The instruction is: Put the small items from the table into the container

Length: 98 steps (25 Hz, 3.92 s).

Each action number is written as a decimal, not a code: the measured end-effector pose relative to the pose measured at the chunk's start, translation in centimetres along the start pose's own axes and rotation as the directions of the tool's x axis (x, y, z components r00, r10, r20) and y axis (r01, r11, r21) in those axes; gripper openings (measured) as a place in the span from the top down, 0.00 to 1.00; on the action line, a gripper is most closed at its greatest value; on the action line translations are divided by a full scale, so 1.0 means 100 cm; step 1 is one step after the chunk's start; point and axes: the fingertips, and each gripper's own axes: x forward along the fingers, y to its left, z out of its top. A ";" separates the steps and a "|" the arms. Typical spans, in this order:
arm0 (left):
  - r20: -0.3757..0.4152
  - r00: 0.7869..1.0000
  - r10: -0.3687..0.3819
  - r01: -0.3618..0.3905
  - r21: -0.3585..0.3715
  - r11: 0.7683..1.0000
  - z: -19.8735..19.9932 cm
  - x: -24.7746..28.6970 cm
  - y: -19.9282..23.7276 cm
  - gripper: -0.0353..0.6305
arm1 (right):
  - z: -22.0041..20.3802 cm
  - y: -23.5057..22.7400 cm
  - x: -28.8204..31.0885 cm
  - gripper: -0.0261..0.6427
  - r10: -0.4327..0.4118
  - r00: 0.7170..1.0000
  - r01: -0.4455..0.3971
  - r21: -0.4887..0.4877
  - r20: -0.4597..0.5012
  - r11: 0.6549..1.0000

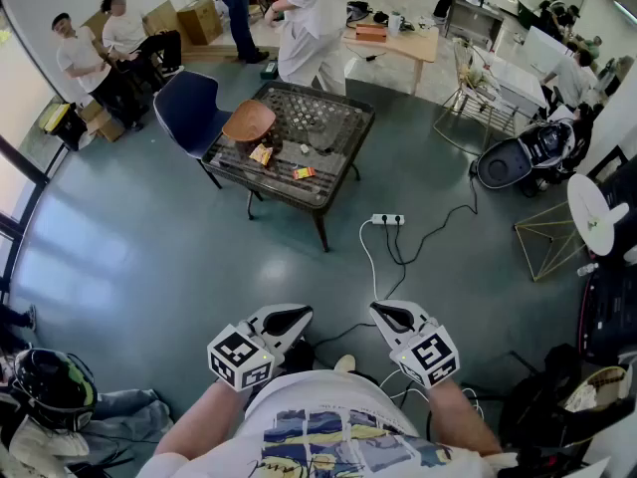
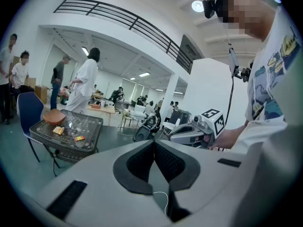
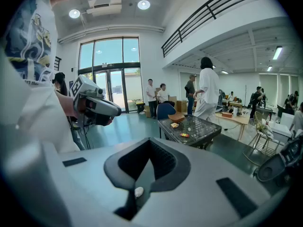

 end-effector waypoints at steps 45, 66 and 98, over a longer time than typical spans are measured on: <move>0.090 0.991 0.102 -0.089 -0.145 0.985 0.077 -0.120 0.449 0.93 | 0.129 -0.144 0.483 0.87 -0.097 0.978 0.087 -0.057 -0.185 0.995; -0.077 0.997 -0.011 0.000 -0.145 0.990 0.198 0.030 0.665 0.93 | -0.064 -0.437 0.653 0.78 -0.218 0.757 0.311 0.046 -0.616 0.949; -0.058 0.977 -0.204 0.198 -0.107 0.974 0.208 -0.051 0.762 0.93 | 0.128 -0.369 0.803 0.79 -0.258 0.862 0.330 0.095 -0.436 0.939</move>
